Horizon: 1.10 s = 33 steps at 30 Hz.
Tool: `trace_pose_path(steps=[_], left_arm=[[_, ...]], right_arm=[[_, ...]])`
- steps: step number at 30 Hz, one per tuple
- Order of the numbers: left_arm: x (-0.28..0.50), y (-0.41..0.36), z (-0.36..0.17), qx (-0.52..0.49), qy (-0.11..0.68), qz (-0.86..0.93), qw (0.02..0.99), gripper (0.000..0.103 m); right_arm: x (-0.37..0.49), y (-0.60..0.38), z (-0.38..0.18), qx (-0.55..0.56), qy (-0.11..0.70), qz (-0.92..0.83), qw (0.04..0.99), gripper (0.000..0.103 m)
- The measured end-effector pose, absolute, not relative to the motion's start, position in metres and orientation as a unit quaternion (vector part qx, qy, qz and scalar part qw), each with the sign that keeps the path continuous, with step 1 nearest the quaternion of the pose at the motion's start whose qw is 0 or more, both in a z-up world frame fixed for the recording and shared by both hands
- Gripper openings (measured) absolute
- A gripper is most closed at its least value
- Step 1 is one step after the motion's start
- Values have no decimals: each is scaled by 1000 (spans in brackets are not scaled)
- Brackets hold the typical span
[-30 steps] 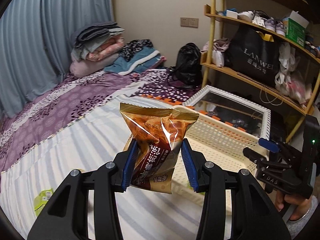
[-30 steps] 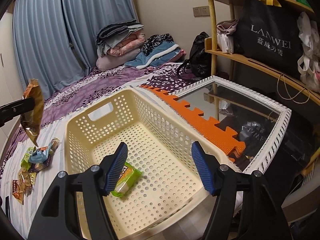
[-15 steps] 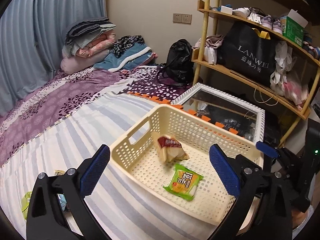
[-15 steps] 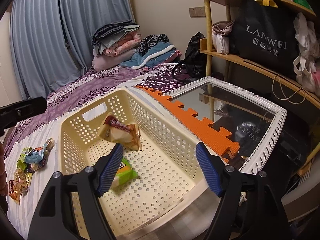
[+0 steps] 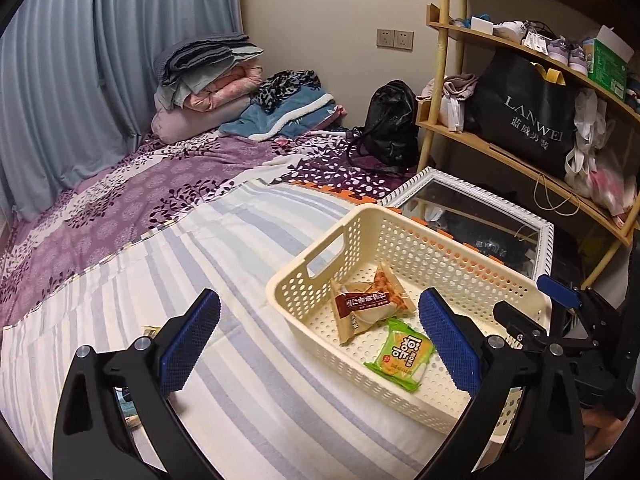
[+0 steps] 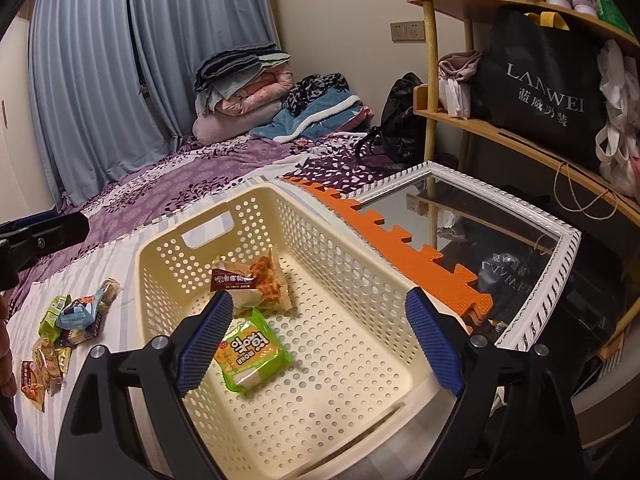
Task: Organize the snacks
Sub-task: 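Return both tools to the snack pile on the bed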
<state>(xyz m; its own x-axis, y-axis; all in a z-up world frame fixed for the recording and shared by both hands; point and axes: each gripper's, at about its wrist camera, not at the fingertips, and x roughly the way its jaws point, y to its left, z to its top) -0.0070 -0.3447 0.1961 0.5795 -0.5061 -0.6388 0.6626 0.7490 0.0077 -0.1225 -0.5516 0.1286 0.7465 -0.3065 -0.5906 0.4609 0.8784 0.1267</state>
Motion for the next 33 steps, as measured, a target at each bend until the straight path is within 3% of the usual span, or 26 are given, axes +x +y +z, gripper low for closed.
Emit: trace_pose_path(steps=[15, 33], left_arm=[[3, -273, 206, 86, 314, -273, 905, 101], [10, -131, 203, 24, 326, -142, 934, 101]], right_arm=[[-99, -504, 147, 121, 275, -138, 944, 88], [-65, -407, 152, 82, 291, -18, 953, 88]])
